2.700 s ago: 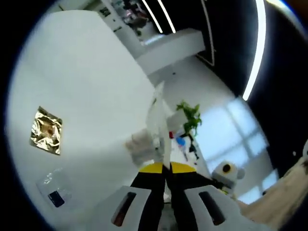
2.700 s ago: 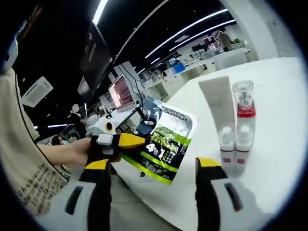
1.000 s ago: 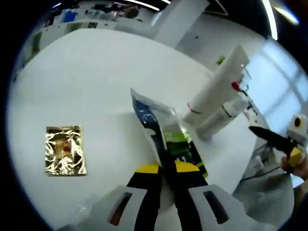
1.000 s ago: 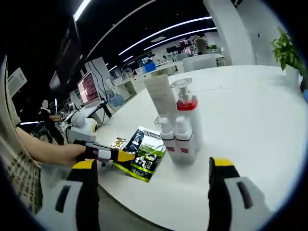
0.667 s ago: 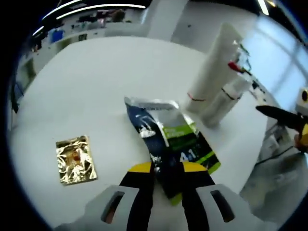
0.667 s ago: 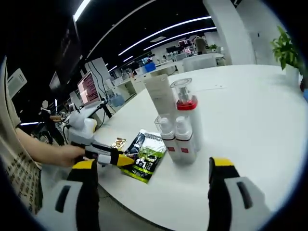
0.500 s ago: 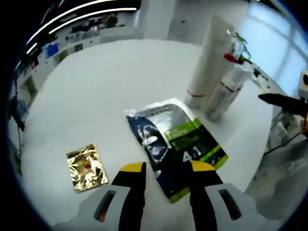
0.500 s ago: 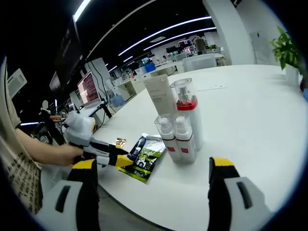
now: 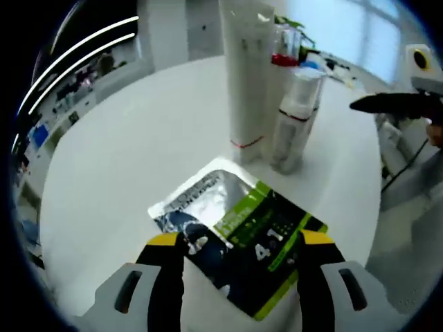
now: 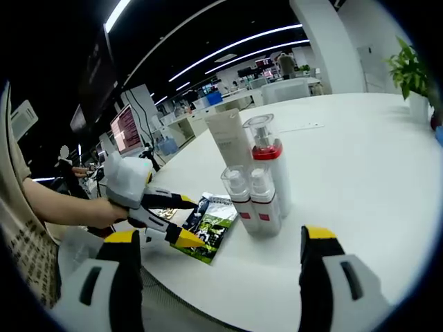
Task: Arrange the skincare products in the storage area until every visible bottle or jar stands upright without overlapping.
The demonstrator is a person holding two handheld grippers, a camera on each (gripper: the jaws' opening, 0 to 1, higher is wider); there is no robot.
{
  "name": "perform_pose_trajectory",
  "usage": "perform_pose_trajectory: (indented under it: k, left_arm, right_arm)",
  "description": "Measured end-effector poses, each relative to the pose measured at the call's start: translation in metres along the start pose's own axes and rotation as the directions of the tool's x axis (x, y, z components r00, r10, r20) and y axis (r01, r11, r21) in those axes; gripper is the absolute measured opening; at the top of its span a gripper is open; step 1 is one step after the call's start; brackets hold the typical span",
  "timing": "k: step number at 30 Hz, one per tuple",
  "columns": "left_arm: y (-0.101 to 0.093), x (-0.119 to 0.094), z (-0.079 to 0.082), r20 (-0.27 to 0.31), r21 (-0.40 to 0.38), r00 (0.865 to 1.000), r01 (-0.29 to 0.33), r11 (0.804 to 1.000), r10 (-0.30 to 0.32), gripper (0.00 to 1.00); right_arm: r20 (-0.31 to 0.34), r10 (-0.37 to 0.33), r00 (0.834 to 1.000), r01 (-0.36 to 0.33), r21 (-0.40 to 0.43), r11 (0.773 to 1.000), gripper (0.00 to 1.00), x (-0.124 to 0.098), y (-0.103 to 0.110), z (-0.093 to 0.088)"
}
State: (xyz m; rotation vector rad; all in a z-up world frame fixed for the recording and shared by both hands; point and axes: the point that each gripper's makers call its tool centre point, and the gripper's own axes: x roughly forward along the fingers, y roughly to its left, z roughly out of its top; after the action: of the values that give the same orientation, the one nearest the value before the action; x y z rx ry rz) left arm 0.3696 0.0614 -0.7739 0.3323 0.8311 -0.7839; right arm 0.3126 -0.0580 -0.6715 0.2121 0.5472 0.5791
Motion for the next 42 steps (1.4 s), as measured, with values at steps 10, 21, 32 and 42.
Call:
perform_pose_trajectory:
  k: [10,21,32,42]
  left_arm:
    - [0.006,0.007,-0.004,-0.016,0.020,1.000,0.000,1.000,0.000,0.67]
    - [0.008,0.006,-0.003,-0.017,0.017,1.000,-0.007,1.000,0.007,0.67]
    - [0.008,0.004,0.001,-0.004,-0.012,1.000,-0.003,1.000,0.003,0.69]
    - [0.010,-0.024,0.015,0.054,-0.050,0.998,-0.027,0.998,0.030,0.73]
  right_arm:
    - [-0.001,0.001,1.000,-0.001,-0.001,1.000,0.96,0.000,0.000,0.000]
    - [-0.004,-0.001,1.000,0.001,-0.001,1.000,0.96,0.001,0.000,-0.001]
    - [-0.007,0.000,1.000,0.000,-0.009,1.000,0.96,0.001,0.001,-0.001]
    - [-0.005,0.014,1.000,-0.014,-0.034,0.999,0.96,0.001,0.005,0.000]
